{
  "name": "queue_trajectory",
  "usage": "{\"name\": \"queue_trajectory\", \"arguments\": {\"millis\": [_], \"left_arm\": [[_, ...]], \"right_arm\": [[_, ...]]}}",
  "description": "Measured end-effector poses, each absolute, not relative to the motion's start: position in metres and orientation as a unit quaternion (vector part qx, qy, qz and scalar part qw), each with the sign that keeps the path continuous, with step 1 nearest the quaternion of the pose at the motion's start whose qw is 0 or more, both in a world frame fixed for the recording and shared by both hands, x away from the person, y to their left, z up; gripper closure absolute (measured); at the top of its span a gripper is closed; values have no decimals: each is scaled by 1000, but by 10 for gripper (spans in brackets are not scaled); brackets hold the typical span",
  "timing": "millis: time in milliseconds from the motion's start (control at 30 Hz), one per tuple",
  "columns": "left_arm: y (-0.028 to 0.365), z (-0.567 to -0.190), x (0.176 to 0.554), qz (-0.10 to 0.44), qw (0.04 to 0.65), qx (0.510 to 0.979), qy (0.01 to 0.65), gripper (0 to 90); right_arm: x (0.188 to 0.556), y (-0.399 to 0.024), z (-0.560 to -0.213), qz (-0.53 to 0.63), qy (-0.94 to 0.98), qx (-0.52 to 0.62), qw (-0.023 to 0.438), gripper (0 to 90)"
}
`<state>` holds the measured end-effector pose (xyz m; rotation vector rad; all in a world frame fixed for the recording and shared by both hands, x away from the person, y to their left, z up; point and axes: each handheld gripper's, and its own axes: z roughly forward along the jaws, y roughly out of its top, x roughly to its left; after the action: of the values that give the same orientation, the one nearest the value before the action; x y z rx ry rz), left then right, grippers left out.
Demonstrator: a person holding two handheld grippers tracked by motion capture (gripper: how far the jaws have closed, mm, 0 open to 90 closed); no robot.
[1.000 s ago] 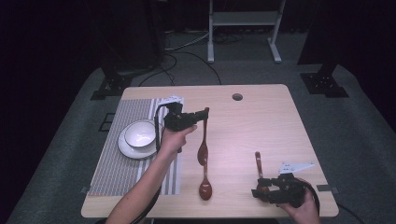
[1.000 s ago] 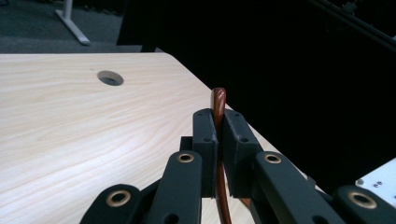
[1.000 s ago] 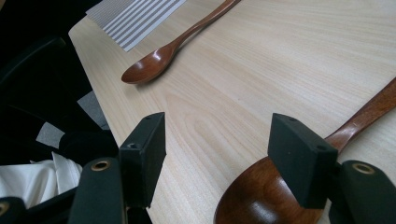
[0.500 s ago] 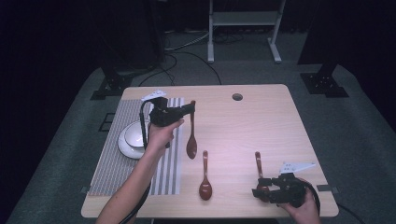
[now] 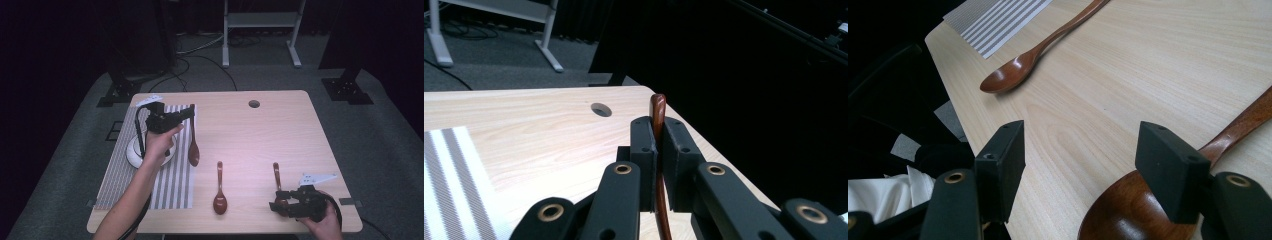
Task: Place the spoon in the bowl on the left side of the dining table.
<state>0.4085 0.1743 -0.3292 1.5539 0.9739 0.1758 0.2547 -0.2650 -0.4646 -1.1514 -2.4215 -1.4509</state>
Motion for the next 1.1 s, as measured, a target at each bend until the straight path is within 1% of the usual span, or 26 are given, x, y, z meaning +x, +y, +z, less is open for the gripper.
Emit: {"name": "queue_trajectory", "arguments": {"millis": [600, 1100], "left_arm": [[206, -318, 410, 98, 611, 650, 442, 843], [246, -309, 410, 129, 600, 635, 469, 844]], "right_arm": [[255, -266, -465, -476, -793, -378, 47, 350], [255, -266, -465, -476, -791, -381, 47, 350]]}}
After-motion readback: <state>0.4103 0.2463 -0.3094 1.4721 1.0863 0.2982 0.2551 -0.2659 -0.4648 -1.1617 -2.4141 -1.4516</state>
